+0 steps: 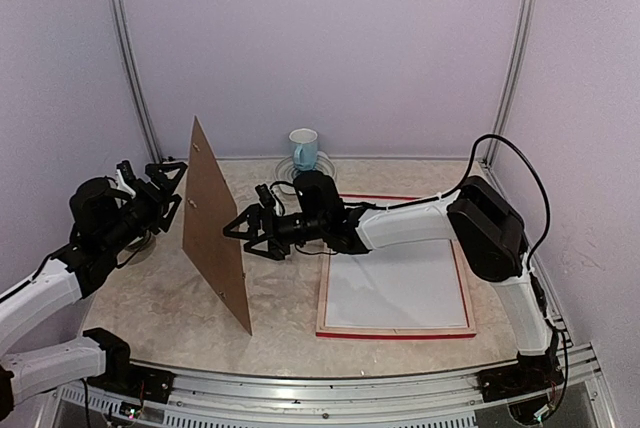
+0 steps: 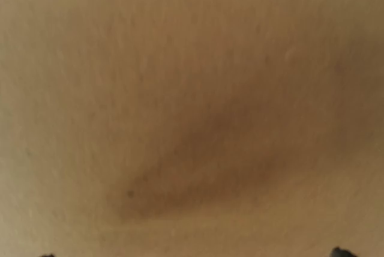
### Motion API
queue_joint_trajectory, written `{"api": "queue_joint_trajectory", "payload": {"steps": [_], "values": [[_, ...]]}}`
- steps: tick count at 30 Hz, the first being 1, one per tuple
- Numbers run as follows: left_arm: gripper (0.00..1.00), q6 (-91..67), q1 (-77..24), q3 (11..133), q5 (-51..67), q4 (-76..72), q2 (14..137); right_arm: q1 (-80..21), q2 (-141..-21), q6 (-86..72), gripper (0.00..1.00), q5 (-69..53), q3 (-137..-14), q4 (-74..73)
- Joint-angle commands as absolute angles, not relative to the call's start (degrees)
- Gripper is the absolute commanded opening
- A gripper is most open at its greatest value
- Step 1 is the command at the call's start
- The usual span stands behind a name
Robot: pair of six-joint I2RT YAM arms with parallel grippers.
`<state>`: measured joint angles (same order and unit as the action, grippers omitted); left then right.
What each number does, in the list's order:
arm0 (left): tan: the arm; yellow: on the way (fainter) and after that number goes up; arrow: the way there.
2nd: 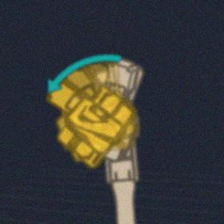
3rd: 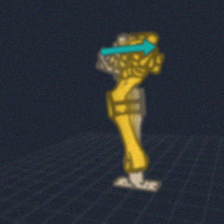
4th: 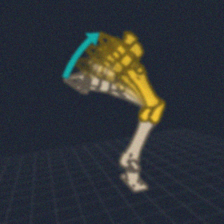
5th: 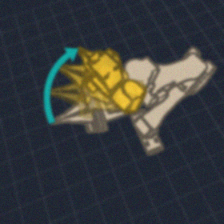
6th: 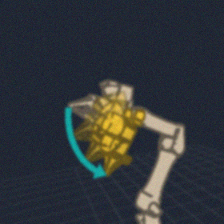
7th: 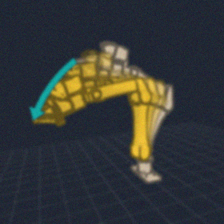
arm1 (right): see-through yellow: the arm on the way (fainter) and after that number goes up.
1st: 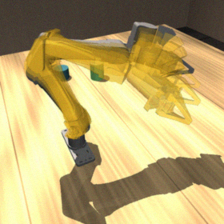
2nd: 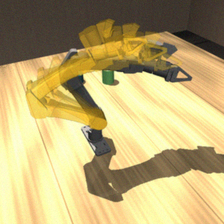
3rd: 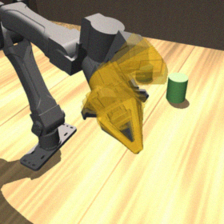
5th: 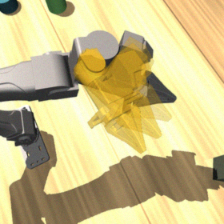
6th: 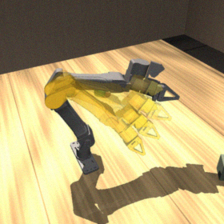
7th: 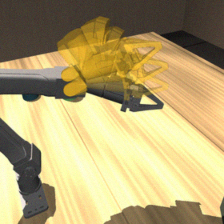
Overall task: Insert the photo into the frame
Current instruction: Turn over the backboard.
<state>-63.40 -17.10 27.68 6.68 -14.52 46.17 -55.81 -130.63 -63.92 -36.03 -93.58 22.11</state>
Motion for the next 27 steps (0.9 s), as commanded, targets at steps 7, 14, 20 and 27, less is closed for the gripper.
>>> {"api": "queue_joint_trajectory", "payload": {"steps": [7, 14, 20, 27], "values": [[0.99, -61.97, -16.33, 28.64, 7.49, -14.67, 45.45, -55.37, -134.63, -63.28, 0.99, -36.34, -98.50, 15.21], [0.99, -62.07, -16.23, 29.55, 8.79, -13.64, 45.34, -55.37, -136.68, -62.77, 0.99, -36.65, -99.70, 13.44], [0.99, -61.29, -16.21, 30.59, 8.95, -10.38, 45.98, -55.37, -138.36, -62.40, 0.99, -36.80, -100.78, 12.22], [0.99, -60.53, -16.01, 31.74, 9.07, -8.80, 45.61, -55.37, -139.58, -62.74, 0.99, -37.44, -101.71, 12.05]]}}
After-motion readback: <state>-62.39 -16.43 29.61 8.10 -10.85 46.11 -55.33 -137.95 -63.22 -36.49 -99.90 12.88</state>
